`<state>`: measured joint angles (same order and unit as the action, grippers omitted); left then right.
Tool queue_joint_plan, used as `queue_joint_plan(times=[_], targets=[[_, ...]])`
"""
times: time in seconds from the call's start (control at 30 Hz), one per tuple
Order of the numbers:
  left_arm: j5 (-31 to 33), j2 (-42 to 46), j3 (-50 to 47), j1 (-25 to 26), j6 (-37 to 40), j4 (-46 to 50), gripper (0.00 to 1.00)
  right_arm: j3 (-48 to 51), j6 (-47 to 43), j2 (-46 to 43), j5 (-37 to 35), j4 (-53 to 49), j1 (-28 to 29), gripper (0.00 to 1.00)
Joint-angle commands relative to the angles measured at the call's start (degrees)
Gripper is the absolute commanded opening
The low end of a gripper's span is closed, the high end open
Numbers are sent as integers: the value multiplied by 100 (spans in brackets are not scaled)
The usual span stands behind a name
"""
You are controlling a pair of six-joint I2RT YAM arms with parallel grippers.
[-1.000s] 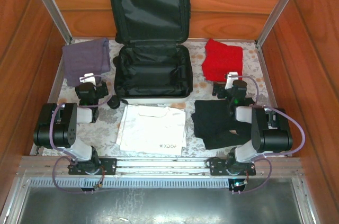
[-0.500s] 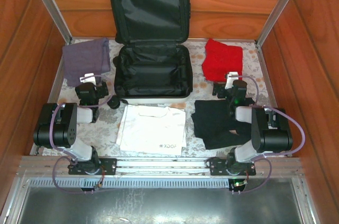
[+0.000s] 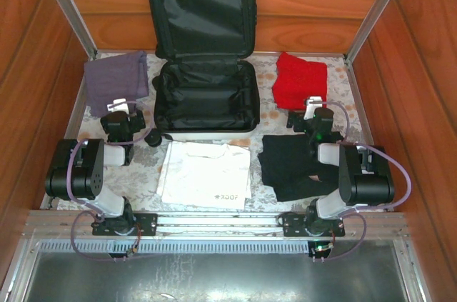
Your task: Pack the luggage
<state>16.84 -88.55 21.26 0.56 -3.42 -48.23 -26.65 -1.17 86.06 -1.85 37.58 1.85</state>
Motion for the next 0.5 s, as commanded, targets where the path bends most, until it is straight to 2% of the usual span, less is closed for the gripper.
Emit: queue_joint_plan(times=[0.0,0.03,0.1,0.17,0.23,0.33,0.47], targets=[[1367,1120,-7,239,-126,278,100,-442,508,-1330,-865,-1288,-8,99],[1588,1627,-150,243,-295,389,100,-578,809,-1718,-1154,-1565,-76,99],[1638,2520,-313,243,-533,555,100,-892,1028,-2104,-1303,-1926,-229,99],[1654,3404,-4,234,-723,1468,100,-1602,1155,-1921,-1264,-2669,-479,99],[1334,3977,642,235,-931,2974,100,-2821,1470,-1262,-1026,-4203,-812,99],[680,4220,1333,251,-829,4060,100,-4414,1721,-49,-248,-5896,-1296,99],[144,4026,2327,274,-1201,5622,100,-5633,1835,1259,716,-6936,-1697,99]])
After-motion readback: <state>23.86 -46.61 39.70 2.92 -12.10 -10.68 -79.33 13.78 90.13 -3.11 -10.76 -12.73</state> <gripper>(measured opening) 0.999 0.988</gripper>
